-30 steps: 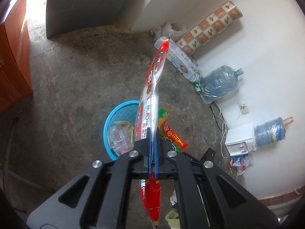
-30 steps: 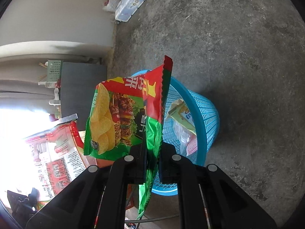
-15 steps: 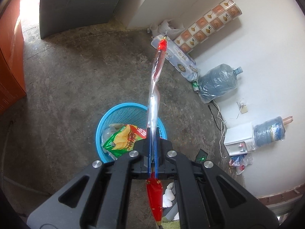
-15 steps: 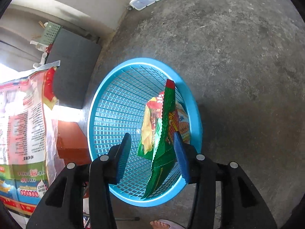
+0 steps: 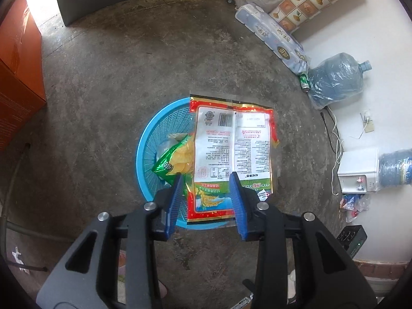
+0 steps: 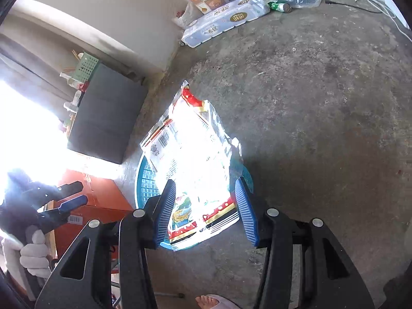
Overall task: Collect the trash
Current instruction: 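Lower the white-red bag into the wastebasket and open the left tool, then push the bags down into the wastebasket with the right tool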
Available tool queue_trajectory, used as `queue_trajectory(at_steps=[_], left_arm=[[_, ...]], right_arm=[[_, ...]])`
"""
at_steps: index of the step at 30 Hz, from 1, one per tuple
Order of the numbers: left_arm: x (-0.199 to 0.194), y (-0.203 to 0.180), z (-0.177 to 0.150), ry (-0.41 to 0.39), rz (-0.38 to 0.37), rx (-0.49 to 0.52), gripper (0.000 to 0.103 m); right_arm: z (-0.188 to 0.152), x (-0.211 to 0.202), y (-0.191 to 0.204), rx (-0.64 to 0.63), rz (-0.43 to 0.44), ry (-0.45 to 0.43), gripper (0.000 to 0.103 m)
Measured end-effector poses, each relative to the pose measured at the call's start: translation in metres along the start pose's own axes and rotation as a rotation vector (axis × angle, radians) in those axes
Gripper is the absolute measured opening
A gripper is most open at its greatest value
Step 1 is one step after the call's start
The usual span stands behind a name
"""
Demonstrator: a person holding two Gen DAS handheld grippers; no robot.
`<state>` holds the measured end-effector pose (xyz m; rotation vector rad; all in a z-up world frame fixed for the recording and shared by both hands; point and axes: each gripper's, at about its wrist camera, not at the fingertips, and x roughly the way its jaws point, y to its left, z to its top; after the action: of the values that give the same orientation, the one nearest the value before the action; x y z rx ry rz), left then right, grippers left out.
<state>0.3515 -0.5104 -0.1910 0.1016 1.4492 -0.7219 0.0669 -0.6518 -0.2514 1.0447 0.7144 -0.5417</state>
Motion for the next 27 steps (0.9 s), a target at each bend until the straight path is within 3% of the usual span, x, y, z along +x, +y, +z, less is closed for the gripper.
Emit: queue_trajectory(at_steps=[6,9,11,13,15,18,20,27], left_arm=[[-0.086,-0.007,-0.017,-0.102,-0.004,0.094,0.034],[-0.144,0.002,-0.041,-0.161,-0.022,0.121,0.036],[-0.178,0.015,-0.063,-0.183,-0.059,0.121,0.04],[-0.209,0.031,-0.087,-0.201,-0.088,0.11,0.04],[-0.236,0.052,-0.112,-0.233,-0.086,0.09,0.04],[-0.269,0.09,-0.148,-0.29,-0.062,0.043,0.041],[-0.284,0.115,-0.168,-0.313,-0.045,-0.007,0.041],[-0.311,0.17,-0.212,-0.351,0.017,-0.12,0.041]], right_arm=[[0.014,0.015,0.057,-0.207,-0.045,0.034,0.045],[0.012,0.068,0.093,-0.367,-0.202,0.131,0.038],[0.007,0.121,0.105,-0.447,-0.346,0.242,0.028],[-0.003,0.177,0.106,-0.517,-0.494,0.358,0.025],[-0.01,0.223,0.098,-0.521,-0.571,0.477,0.021],[-0.017,0.271,0.079,-0.432,-0.595,0.617,0.016],[-0.023,0.292,0.074,-0.424,-0.623,0.658,0.011],[-0.033,0.339,0.071,-0.416,-0.694,0.803,0.01]])
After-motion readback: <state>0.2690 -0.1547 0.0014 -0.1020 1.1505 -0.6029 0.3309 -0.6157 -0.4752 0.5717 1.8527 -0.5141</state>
